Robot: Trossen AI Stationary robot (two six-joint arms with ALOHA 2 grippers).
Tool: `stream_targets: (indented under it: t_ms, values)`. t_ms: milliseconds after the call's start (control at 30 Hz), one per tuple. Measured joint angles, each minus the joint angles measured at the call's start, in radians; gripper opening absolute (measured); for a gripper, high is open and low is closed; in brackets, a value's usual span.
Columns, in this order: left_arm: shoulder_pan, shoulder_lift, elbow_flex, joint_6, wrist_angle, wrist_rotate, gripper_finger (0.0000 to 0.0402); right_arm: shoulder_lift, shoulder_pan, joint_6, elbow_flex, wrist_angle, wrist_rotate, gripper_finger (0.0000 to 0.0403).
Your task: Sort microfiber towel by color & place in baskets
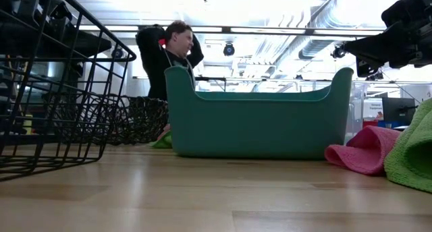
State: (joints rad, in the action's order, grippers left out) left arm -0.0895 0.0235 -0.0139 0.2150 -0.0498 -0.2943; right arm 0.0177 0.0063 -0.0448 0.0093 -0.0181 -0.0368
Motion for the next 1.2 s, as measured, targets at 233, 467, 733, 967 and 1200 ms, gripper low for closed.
stream_targets:
  t_ms: [233, 467, 733, 967, 1200]
  values:
    - [0.000, 0.000, 0.000, 0.000, 0.000, 0.000, 0.0000, 0.000, 0.000, 0.000, 0.000, 0.000, 0.000, 0.0000]
    - [0.000, 0.000, 0.000, 0.000, 0.000, 0.000, 0.0000, 0.000, -0.005, 0.015, 0.000, -0.024, 0.048, 0.0000]
    - [0.000, 0.000, 0.000, 0.000, 0.000, 0.000, 0.0000, 0.002, -0.006, -0.501, 0.000, -0.540, 0.250, 0.0000]
    - [0.000, 0.000, 0.000, 0.000, 0.000, 0.000, 0.0000, 0.061, -0.005, -0.738, 0.068, -0.675, 0.302, 0.0000]
    - [0.000, 0.000, 0.000, 0.000, 0.000, 0.000, 0.0000, 0.317, 0.024, -0.804, 0.483, -0.076, 0.014, 0.0016]
